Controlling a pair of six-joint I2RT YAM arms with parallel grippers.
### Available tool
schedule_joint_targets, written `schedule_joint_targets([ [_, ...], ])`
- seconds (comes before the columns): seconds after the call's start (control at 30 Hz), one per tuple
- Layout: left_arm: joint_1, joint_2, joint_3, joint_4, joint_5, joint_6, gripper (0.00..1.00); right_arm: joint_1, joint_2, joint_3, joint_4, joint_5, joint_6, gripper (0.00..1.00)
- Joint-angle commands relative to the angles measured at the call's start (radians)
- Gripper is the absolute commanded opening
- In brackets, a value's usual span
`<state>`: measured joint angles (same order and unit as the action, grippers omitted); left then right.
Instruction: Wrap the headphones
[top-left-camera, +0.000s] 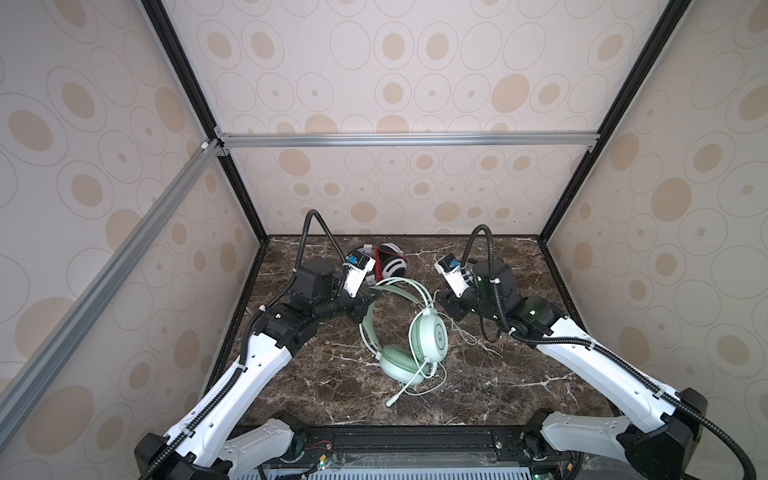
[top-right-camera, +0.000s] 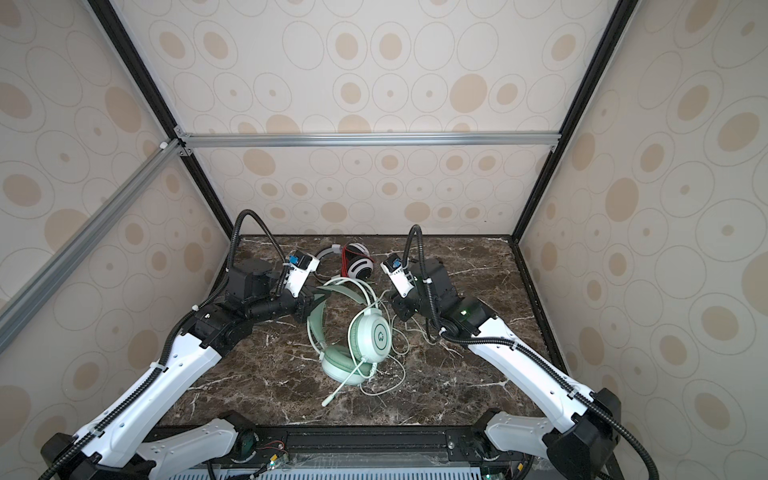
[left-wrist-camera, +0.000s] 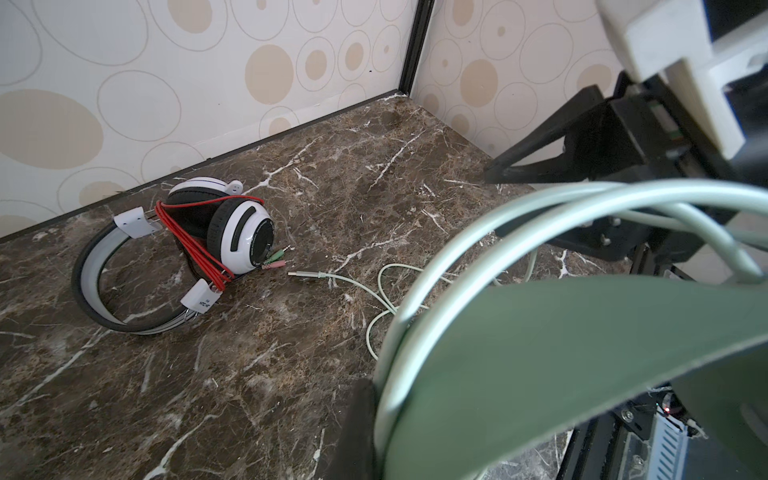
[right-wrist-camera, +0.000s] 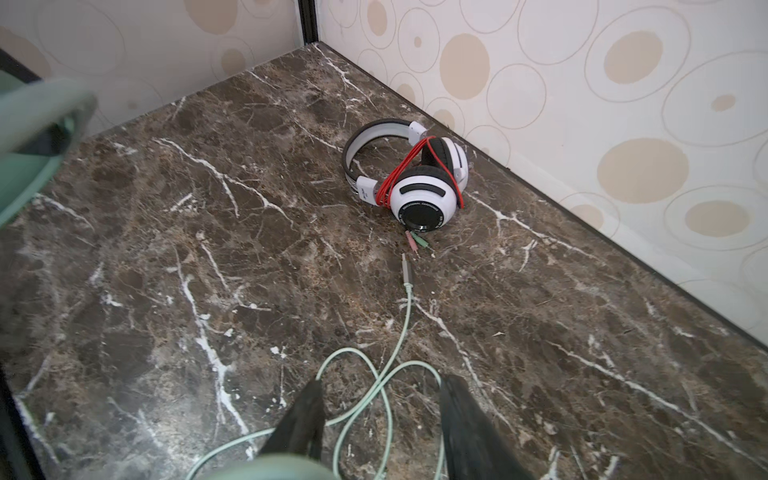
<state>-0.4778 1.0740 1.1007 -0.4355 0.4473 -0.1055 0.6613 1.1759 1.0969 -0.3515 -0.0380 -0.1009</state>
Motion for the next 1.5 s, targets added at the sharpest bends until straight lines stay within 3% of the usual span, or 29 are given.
schedule_joint_targets([
  [0.0,0.000,0.011,0.091,0.053,0.038,-0.107,0.00,-0.017,-0.052,-0.091,0.147,-0.088,0.054,0.56],
  [0.43,0.000,0.025,0.170,0.106,0.075,-0.210,0.00,-0.046,-0.015,-0.349,0.566,-0.207,0.178,0.58],
  [0.9,0.005,0.052,0.244,0.214,0.044,-0.341,0.00,-0.065,0.026,-0.567,0.960,-0.187,0.283,0.53],
  [1.07,0.006,0.044,0.225,0.309,0.033,-0.445,0.00,-0.069,0.085,-0.599,1.052,-0.196,0.299,0.53],
  [1.23,0.007,0.047,0.225,0.331,0.029,-0.469,0.00,-0.082,0.193,-0.612,1.179,-0.223,0.329,0.52],
  [1.37,0.008,0.046,0.225,0.338,-0.024,-0.488,0.00,-0.091,0.273,-0.618,1.273,-0.244,0.363,0.45],
  [1.47,0.013,0.052,0.232,0.366,-0.067,-0.526,0.00,-0.092,0.301,-0.614,1.288,-0.264,0.365,0.31],
])
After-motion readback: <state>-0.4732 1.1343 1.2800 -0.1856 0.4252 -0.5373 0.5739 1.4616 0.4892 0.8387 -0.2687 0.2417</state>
